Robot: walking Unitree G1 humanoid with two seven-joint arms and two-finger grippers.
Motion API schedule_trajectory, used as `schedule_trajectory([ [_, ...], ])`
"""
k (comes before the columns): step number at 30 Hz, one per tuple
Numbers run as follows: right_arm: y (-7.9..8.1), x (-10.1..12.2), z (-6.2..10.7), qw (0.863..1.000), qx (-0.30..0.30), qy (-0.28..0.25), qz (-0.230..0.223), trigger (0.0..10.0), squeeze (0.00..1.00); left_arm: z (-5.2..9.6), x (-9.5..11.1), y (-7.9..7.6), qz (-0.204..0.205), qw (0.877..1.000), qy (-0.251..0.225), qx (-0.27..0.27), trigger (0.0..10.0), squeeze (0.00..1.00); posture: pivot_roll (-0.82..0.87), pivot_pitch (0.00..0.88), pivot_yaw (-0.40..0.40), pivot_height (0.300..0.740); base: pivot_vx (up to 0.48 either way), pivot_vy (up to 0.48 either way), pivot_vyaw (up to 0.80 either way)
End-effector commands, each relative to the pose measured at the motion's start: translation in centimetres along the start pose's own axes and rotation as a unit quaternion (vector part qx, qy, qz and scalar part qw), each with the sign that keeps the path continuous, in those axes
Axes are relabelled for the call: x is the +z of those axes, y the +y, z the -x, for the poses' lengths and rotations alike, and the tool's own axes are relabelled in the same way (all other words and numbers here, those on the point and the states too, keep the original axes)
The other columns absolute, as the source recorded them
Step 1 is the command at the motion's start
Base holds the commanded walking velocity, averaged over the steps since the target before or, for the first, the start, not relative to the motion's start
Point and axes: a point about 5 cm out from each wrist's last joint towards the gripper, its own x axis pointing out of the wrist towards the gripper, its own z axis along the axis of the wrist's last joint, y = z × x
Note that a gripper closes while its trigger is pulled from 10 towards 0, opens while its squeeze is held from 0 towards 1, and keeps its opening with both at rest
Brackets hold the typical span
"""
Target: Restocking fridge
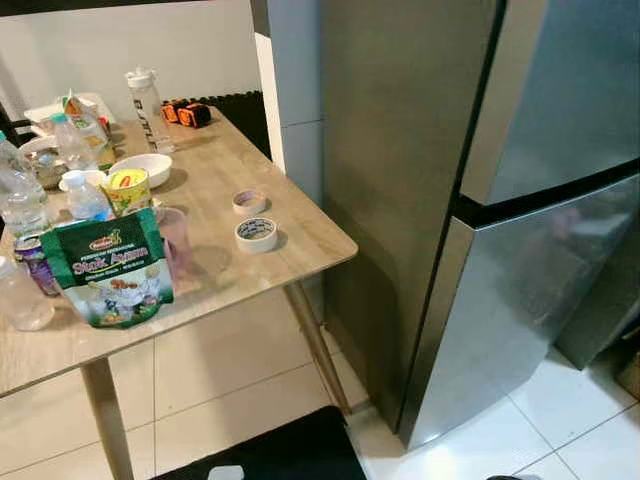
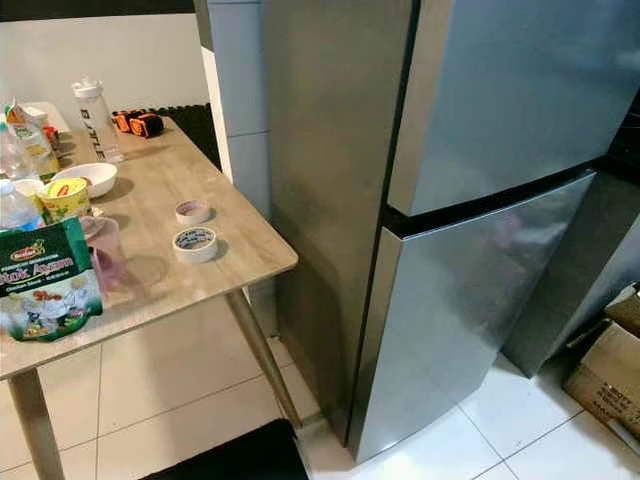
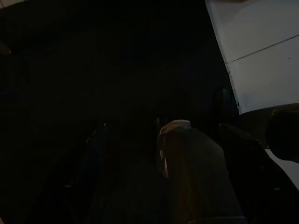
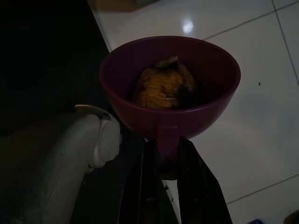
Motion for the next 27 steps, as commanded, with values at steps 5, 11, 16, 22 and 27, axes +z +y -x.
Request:
schedule_trajectory([
  [5, -0.06, 0.03, 0.00, 1.000, -0.003, -0.001, -0.005, 10.0, 0.00, 0.04, -0.57, -0.15, -0.002, 1.000, 0.011, -0.001, 10.0, 0.00, -0.07, 0.000, 0.011, 0.740, 0.000, -0.382, 0.00],
  [11, -0.26, 0.25, -0.01, 1.000, -0.004, -0.004, -0.004, 10.0, 0.00, 0.08, -0.75, -0.14, -0.002, 1.000, 0.013, -0.001, 10.0, 0.00, -0.07, 0.000, 0.011, 0.740, 0.000, -0.386, 0.00],
  [16, -0.28, 0.31, -0.02, 1.000, -0.003, -0.004, 0.000, 10.0, 0.00, 0.10, -0.83, -0.10, -0.002, 1.000, 0.014, -0.001, 10.0, 0.00, -0.07, 0.000, 0.008, 0.740, 0.000, -0.396, 0.00],
  [22, -0.34, 0.42, -0.03, 1.000, -0.003, -0.004, 0.002, 10.0, 0.00, 0.12, -0.88, -0.04, 0.000, 1.000, 0.014, 0.000, 10.0, 0.00, -0.07, 0.000, 0.010, 0.740, 0.000, -0.387, 0.00],
  [27, -0.39, 0.48, -0.04, 1.000, -0.004, -0.005, 0.000, 10.0, 0.00, 0.12, -0.83, 0.00, 0.009, 1.000, 0.012, 0.001, 10.0, 0.00, -0.07, 0.000, 0.012, 0.740, 0.000, -0.129, 0.00],
])
